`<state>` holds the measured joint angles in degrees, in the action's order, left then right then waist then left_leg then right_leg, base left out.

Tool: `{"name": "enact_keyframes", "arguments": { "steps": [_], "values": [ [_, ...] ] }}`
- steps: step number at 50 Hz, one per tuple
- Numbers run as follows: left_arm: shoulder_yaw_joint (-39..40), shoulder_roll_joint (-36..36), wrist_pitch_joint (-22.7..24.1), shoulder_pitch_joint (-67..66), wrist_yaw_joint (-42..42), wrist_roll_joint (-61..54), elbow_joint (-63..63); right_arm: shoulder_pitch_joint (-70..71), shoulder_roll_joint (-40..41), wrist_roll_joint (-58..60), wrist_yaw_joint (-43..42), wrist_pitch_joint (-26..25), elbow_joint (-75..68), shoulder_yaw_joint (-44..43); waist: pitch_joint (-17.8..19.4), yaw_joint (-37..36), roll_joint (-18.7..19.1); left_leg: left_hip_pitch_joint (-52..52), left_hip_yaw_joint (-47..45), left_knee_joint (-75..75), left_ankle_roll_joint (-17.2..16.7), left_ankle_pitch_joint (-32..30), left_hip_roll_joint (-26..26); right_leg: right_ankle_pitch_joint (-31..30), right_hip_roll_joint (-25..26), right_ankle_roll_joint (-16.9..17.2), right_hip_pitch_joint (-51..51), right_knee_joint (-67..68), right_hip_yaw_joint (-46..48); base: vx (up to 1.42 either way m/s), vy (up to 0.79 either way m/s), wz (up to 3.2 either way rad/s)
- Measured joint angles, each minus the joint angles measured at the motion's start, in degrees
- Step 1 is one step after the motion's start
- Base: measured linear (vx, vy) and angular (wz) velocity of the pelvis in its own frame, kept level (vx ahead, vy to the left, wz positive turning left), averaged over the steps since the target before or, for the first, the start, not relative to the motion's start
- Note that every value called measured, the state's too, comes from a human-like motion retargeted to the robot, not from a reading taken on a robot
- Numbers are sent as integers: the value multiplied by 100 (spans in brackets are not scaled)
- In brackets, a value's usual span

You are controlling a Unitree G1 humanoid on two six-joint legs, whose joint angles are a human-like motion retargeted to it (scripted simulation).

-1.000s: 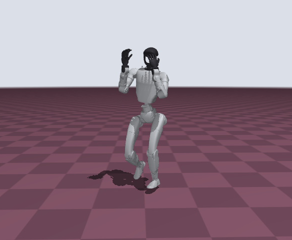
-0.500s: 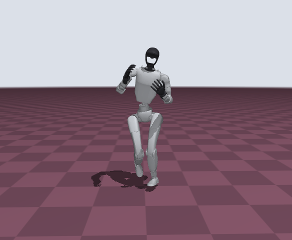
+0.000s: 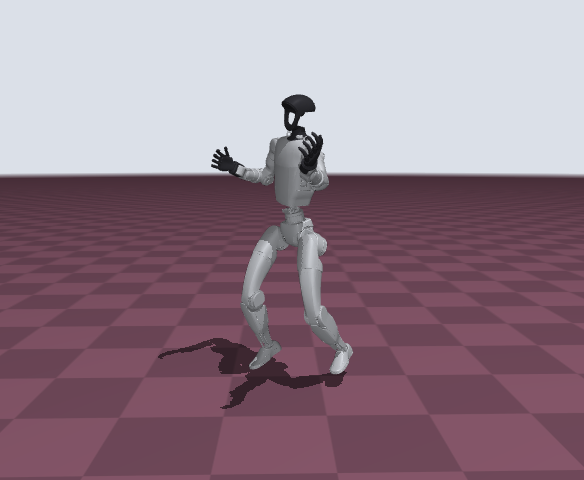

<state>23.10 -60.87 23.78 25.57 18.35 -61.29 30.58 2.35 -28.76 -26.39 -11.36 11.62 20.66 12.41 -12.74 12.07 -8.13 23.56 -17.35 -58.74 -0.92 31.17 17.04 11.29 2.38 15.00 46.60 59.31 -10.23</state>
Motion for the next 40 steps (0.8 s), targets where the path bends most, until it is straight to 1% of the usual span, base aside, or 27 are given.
{"name": "enact_keyframes", "arguments": {
  "steps": [2, 3, 5, 6, 7, 8, 10, 12, 13, 15, 18, 21, 23, 25, 28, 30, 33, 35, 40],
  "values": [
    [141, 392, -77, -425, -318, 16, -94, 436, -91, 112, -6, -113, 128, 198, 114, -578, -350, 286, 222, -1264, -218, -291, 460, -360, -230, -22, -39, -232, 305, 17, -24, -196],
    [116, 575, -143, -640, -508, 189, -282, 688, -196, 200, 1, -165, 208, 288, 167, -877, -542, 456, 298, -1982, -287, -260, 745, -456, -379, -87, -8, -283, 490, 15, -23, -181],
    [24, 992, -284, -1083, -792, 747, -980, 1202, -489, 450, -22, -241, 321, 411, 261, -1451, -986, 776, 437, -3303, -380, -65, 1476, -527, -726, -298, 109, -330, 866, 15, -23, -146],
    [-19, 1213, -335, -1327, -856, 995, -1430, 1398, -668, 580, -38, -244, 358, 468, 313, -1689, -1264, 852, 531, -3806, -360, 85, 1927, -415, -924, -432, 187, -290, 992, 14, -23, -109],
    [-56, 1426, -370, -1571, -904, 1201, -1848, 1563, -842, 696, -61, -239, 392, 536, 367, -1922, -1540, 894, 656, -4254, -323, 239, 2387, -217, -1108, -583, 274, -224, 1097, 12, -21, -91],
    [-79, 1626, -373, -1818, -921, 1320, -2206, 1666, -1006, 780, -93, -219, 419, 625, 428, -2142, -1812, 870, 847, -4592, -253, 401, 2864, 157, -1263, -766, 379, -104, 1162, 10, -18, -96],
    [-42, 2132, -381, -2316, -855, 1447, -2820, 1816, -1350, 895, -191, -163, 377, 878, 626, -2613, -2104, 685, 1402, -4849, -110, 671, 3776, 1166, -1394, -1207, 513, 120, 1303, 7, -13, -111],
    [-46, 2582, -508, -2692, -719, 1644, -3304, 1840, -1471, 965, -307, -33, 57, 1112, 976, -3029, -2123, 323, 1802, -4297, 22, 812, 4282, 2105, -1343, -1629, 410, 287, 1407, 2, -4, -103],
    [-102, 2706, -596, -2800, -687, 1771, -3441, 1768, -1420, 1026, -309, 33, -148, 1183, 1109, -3128, -2118, 213, 1818, -3854, 99, 855, 4292, 2351, -1345, -1754, 360, 372, 1417, 0, 3, -43],
    [-261, 2858, -736, -2877, -719, 2082, -3605, 1605, -1245, 1154, -222, 139, -525, 1290, 1259, -3096, -2023, 195, 1584, -2990, 224, 887, 3917, 2587, -1363, -1870, 193, 438, 1435, -2, 9, 33],
    [-562, 2959, -860, -2775, -872, 2552, -3700, 1445, -965, 1157, -9, 222, -865, 1398, 1229, -2643, -1715, 405, 981, -1963, 348, 791, 2613, 2511, -1420, -1851, -173, 210, 1592, -2, 16, 115],
    [-875, 2981, -865, -2627, -1081, 2879, -3773, 1319, -687, 1036, 276, 249, -983, 1425, 1069, -2210, -1422, 634, 587, -1001, 379, 552, 1218, 2265, -1363, -1706, -431, -251, 1671, 2, 20, 125],
    [-1088, 2980, -842, -2526, -1195, 3065, -3842, 1234, -555, 941, 458, 255, -973, 1388, 957, -2017, -1229, 762, 486, -356, 366, 380, 411, 2087, -1293, -1618, -548, -573, 1690, 6, 17, 103],
    [-1291, 2977, -825, -2435, -1270, 3255, -3928, 1141, -467, 853, 610, 274, -911, 1308, 861, -1893, -1033, 871, 509, 270, 348, 202, -282, 1925, -1227, -1563, -633, -851, 1713, 7, 12, 86],
    [-1556, 2985, -795, -2323, -1321, 3550, -4038, 1004, -368, 809, 694, 302, -772, 1136, 788, -1768, -768, 986, 690, 1045, 317, -106, -1044, 1764, -1160, -1528, -723, -1101, 1747, 7, 5, 73],
    [-1694, 2994, -783, -2270, -1317, 3746, -4083, 907, -310, 837, 702, 338, -687, 1001, 772, -1701, -625, 1045, 801, 1401, 314, -309, -1361, 1711, -1142, -1519, -764, -1177, 1770, 4, 1, 63],
    [-1819, 3016, -772, -2238, -1288, 3981, -4143, 768, -235, 948, 617, 408, -582, 823, 786, -1623, -453, 1157, 902, 1533, 330, -458, -1518, 1696, -1106, -1515, -787, -1161, 1804, 2, -1, 49],
    [-1867, 3054, -752, -2282, -1283, 4092, -4178, 651, -165, 1019, 566, 446, -541, 750, 823, -1588, -373, 1291, 956, 1347, 319, -490, -1548, 1718, -1128, -1512, -726, -966, 1801, 0, -2, 33],
    [-1903, 3135, -677, -2240, -1219, 4326, -4242, 456, -24, 1220, 443, 521, -395, 540, 841, -1522, -182, 1377, 1126, 1371, 186, -646, -1498, 1631, -1005, -1528, -827, -1171, 1851, 0, 0, 4]
  ]
}}
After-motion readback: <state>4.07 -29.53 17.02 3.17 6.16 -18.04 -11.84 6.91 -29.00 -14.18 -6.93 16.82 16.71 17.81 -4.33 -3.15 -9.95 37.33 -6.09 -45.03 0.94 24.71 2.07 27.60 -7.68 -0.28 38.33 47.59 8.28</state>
